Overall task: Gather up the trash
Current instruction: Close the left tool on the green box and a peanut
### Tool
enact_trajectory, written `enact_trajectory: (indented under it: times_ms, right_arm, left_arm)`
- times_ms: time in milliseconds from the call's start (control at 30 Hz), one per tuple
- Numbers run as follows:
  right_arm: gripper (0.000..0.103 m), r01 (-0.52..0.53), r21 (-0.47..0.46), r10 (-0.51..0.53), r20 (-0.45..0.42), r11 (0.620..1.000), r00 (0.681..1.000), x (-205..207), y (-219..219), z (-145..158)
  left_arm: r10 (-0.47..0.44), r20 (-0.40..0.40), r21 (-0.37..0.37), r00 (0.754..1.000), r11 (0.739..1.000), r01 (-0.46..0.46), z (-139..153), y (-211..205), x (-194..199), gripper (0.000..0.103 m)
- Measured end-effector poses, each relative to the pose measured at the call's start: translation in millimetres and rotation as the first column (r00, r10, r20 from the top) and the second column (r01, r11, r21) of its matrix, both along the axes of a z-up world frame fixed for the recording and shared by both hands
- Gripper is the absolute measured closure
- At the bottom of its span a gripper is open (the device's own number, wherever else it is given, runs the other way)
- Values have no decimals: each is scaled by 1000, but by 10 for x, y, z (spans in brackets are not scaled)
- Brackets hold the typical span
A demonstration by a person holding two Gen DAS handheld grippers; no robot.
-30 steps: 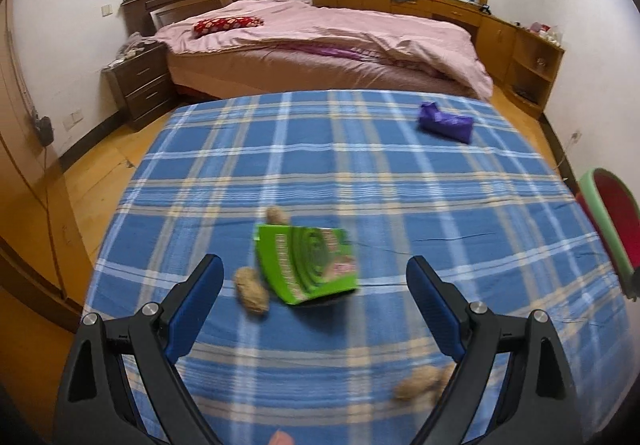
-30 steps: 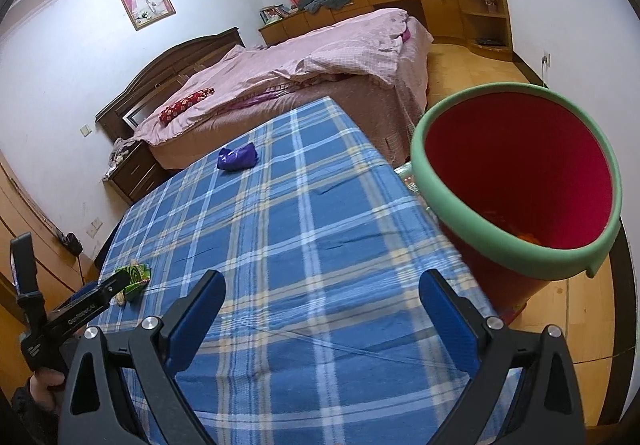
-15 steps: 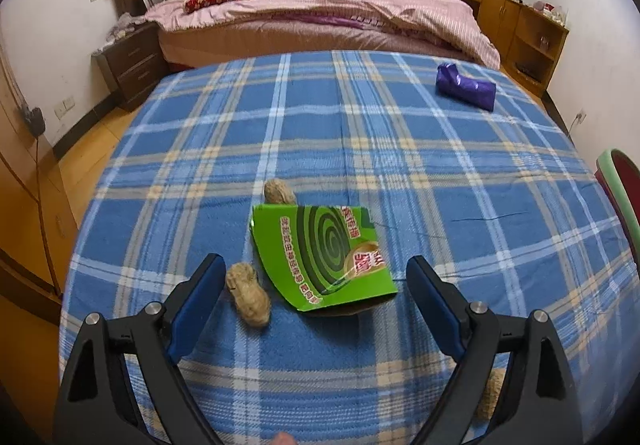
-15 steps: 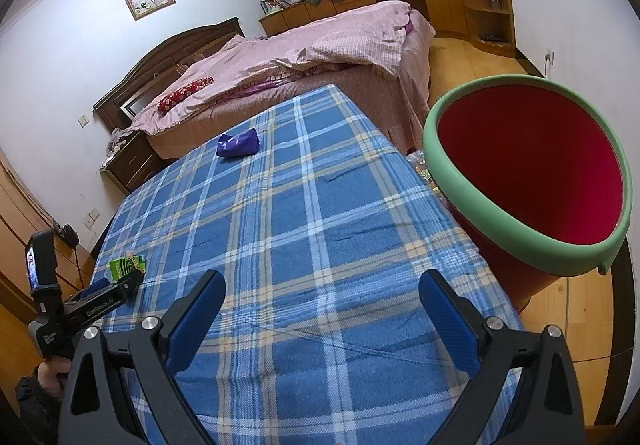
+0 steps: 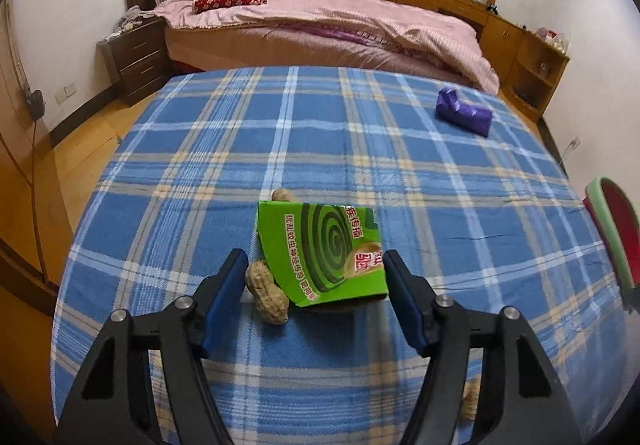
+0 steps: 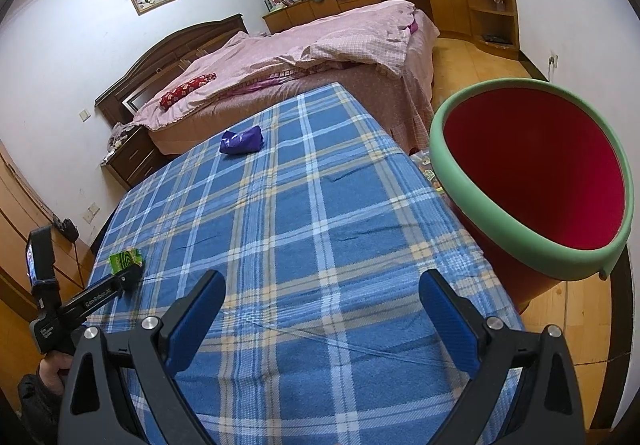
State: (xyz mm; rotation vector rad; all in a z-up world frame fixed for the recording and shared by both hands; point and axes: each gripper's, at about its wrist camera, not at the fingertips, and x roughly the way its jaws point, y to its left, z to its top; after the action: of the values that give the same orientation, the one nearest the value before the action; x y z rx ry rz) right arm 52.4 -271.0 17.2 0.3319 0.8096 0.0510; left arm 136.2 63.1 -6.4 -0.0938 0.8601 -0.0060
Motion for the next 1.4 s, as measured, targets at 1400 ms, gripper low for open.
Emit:
enact_trajectory:
  times_ms: [1400]
  right_arm:
    - [4,-93,-2,93,4,996,996,1597,699,244]
  left_arm:
    - [58,62,0,996,998,-58,386,-130,1134,34]
